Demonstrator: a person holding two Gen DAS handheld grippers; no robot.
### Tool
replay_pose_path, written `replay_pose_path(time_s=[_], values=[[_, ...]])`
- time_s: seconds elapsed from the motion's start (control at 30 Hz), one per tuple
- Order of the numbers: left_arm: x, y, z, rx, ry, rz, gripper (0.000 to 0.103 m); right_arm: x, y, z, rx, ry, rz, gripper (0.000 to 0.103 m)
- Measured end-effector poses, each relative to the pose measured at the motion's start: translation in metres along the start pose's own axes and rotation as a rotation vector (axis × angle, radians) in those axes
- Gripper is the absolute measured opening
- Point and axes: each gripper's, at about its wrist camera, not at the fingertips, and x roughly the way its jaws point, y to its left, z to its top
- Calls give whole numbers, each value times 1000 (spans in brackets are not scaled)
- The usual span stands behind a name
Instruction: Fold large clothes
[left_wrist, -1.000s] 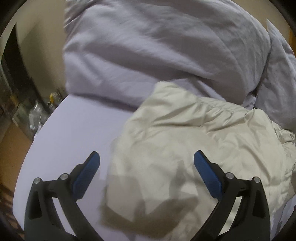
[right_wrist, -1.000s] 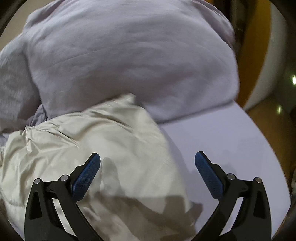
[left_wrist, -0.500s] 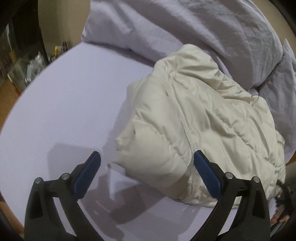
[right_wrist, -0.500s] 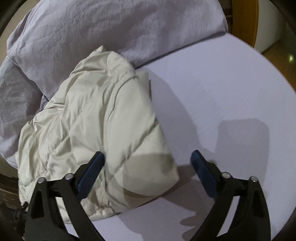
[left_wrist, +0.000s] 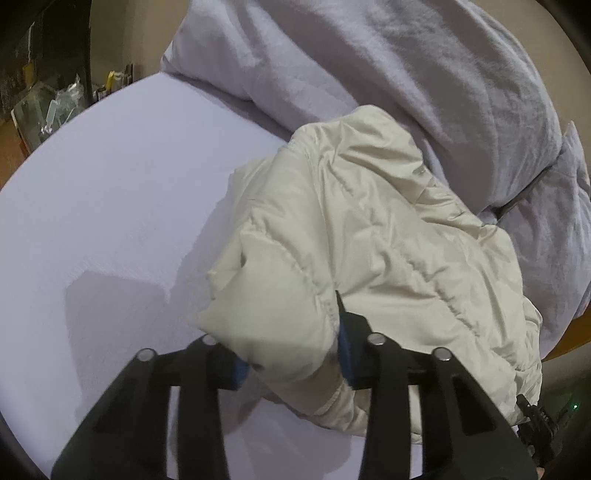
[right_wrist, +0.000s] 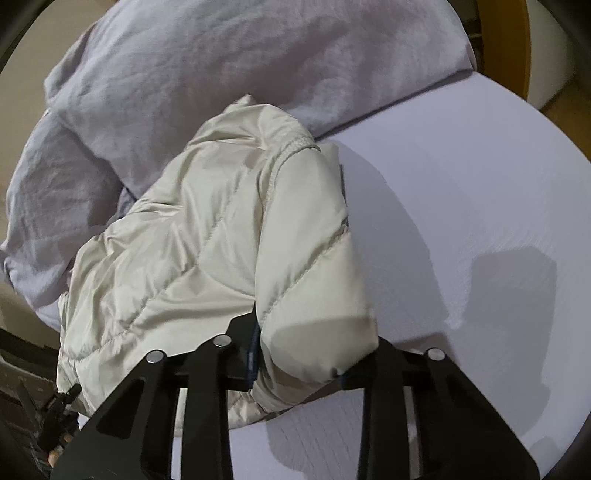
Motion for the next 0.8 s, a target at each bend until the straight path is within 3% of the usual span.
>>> replay_pose_path(time_s=[0.27, 0.63, 0.73, 0.8], values=[[-41, 20, -9, 39, -42, 13, 32, -33, -3, -37, -58, 20, 63, 27], [-94, 86, -64, 2, -29, 34, 34, -72, -20, -108, -96, 58, 121, 27], [-99, 96, -74, -10, -27, 39, 38, -76, -18, -112, -117, 56, 100, 32], [-99, 99, -77, -29, -25, 52, 46, -84, -18, -113, -129, 43, 61, 42]])
